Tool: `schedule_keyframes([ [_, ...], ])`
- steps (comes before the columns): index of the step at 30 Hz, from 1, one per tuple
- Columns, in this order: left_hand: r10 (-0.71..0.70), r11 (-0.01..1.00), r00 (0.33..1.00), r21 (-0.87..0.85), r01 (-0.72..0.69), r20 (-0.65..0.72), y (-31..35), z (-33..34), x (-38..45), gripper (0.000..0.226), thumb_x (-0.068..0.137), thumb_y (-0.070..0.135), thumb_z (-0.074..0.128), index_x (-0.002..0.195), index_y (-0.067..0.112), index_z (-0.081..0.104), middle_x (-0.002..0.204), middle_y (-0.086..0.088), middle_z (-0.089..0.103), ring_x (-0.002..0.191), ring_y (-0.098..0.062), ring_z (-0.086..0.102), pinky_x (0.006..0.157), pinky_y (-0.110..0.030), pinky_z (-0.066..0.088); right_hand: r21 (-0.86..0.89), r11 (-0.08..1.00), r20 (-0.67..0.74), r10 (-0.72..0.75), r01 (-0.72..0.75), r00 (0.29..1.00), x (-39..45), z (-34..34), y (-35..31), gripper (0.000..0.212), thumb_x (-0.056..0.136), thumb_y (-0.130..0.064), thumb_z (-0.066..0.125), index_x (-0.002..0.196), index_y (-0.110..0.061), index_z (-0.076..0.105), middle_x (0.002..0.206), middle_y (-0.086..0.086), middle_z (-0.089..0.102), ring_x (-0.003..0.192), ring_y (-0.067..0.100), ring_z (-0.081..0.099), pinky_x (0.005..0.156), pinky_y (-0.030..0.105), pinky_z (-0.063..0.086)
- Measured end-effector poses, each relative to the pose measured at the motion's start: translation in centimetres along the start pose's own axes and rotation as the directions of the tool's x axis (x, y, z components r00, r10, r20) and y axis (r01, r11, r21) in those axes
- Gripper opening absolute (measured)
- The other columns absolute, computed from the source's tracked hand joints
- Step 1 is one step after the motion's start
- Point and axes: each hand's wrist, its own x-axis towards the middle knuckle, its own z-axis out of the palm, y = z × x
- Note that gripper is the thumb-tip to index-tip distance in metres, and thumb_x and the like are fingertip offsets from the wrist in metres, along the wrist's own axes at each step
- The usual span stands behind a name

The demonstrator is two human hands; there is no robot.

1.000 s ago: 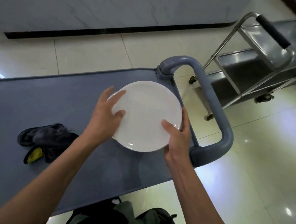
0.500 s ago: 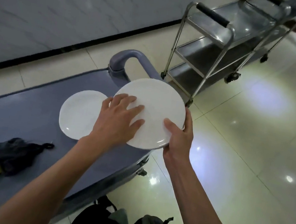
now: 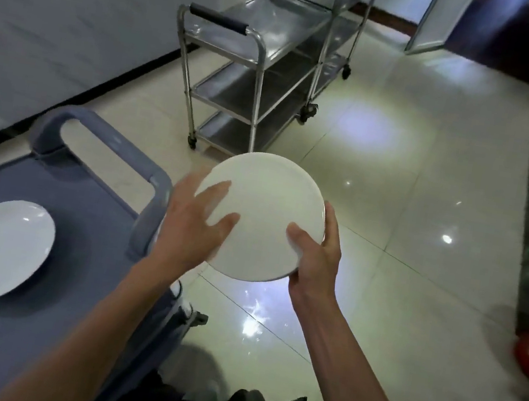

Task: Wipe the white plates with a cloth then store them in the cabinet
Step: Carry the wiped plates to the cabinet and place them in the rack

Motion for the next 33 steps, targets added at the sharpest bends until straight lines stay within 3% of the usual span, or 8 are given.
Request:
schedule_keyframes([
  [3,0.047,0.992,0.996,-0.117,-0.039,0.07,3.2,3.6,1.1,0.053,0.089,0.041,0.069,0.138,0.031,0.053,0.151,0.004,0.036,0.127,-0.011,0.039,0.105,-0.035,0.039,0.014,0.998,-0.069,-0.056,0.057,0.996,0.6,-4.1,-2.2,0.07,0.079,0.001,0.069,0.134,-0.042,0.057,0.131,0.001,0.064,0.117,0.03,0.063,0.086,0.047,0.06],
  [10,0.205,0.953,0.953,-0.267,-0.142,0.224,9.8,11.4,3.8,0.049,0.079,0.035,0.074,0.127,0.031,0.064,0.15,0.006,0.038,0.118,0.0,0.041,0.094,-0.023,0.036,0.071,0.989,-0.268,-0.107,0.131,0.957,1.5,-12.2,-5.2,0.069,0.082,0.001,0.069,0.136,-0.039,0.055,0.132,0.002,0.064,0.119,0.03,0.063,0.095,0.055,0.055],
  [16,0.351,0.904,0.861,-0.373,-0.209,0.369,15.0,19.8,6.6,0.047,0.079,0.036,0.071,0.125,0.034,0.063,0.148,0.011,0.034,0.11,0.035,0.027,0.084,-0.005,0.028,-0.063,0.979,-0.457,-0.203,0.196,0.866,3.8,-18.4,-8.2,0.063,0.086,-0.003,0.068,0.135,-0.04,0.055,0.128,-0.007,0.066,0.117,0.023,0.064,0.098,0.057,0.053],
  [21,0.458,0.847,0.764,-0.484,-0.221,0.454,20.1,26.1,9.0,0.043,0.079,0.041,0.068,0.121,0.044,0.059,0.146,0.02,0.033,0.115,0.029,0.033,0.086,-0.016,0.037,-0.225,0.95,-0.607,-0.31,0.216,0.731,5.8,-22.6,-11.0,0.062,0.086,-0.007,0.07,0.135,-0.042,0.053,0.128,-0.016,0.063,0.116,0.011,0.062,0.098,0.049,0.055],
  [24,0.567,0.792,0.678,-0.537,-0.291,0.469,23.5,29.4,9.9,0.036,0.081,0.04,0.067,0.114,0.048,0.055,0.137,0.033,0.029,0.114,0.031,0.031,0.082,-0.009,0.035,-0.32,0.923,-0.679,-0.38,0.213,0.628,6.3,-25.1,-12.7,0.065,0.087,-0.011,0.071,0.14,-0.04,0.048,0.131,-0.02,0.06,0.117,0.001,0.059,0.1,0.039,0.054],
  [26,0.606,0.776,0.613,-0.546,-0.315,0.507,25.9,31.5,9.9,0.037,0.08,0.041,0.067,0.116,0.046,0.057,0.142,0.024,0.031,0.113,0.024,0.034,0.083,-0.006,0.031,-0.315,0.926,-0.731,-0.377,0.21,0.569,5.9,-26.6,-13.1,0.066,0.087,-0.009,0.07,0.143,-0.035,0.047,0.134,-0.015,0.059,0.118,0.001,0.058,0.1,0.036,0.054],
  [30,0.689,0.724,0.45,-0.579,-0.376,0.568,30.7,35.0,7.5,0.048,0.081,0.044,0.068,0.127,0.03,0.063,0.152,0.006,0.033,0.132,-0.01,0.035,0.1,-0.029,0.037,-0.287,0.93,-0.848,-0.358,0.228,0.391,3.3,-30.1,-13.7,0.067,0.088,-0.006,0.068,0.145,-0.032,0.045,0.138,-0.009,0.058,0.122,0.006,0.057,0.097,0.028,0.055],
  [33,0.721,0.69,0.335,-0.59,-0.419,0.606,34.0,37.9,4.4,0.048,0.086,0.035,0.075,0.131,0.026,0.061,0.152,0.018,0.032,0.134,-0.01,0.034,0.104,-0.036,0.036,-0.258,0.929,-0.909,-0.327,0.267,0.259,0.6,-32.9,-13.5,0.069,0.088,-0.006,0.069,0.146,-0.034,0.044,0.135,-0.014,0.058,0.114,-0.008,0.057,0.082,0.011,0.053],
])
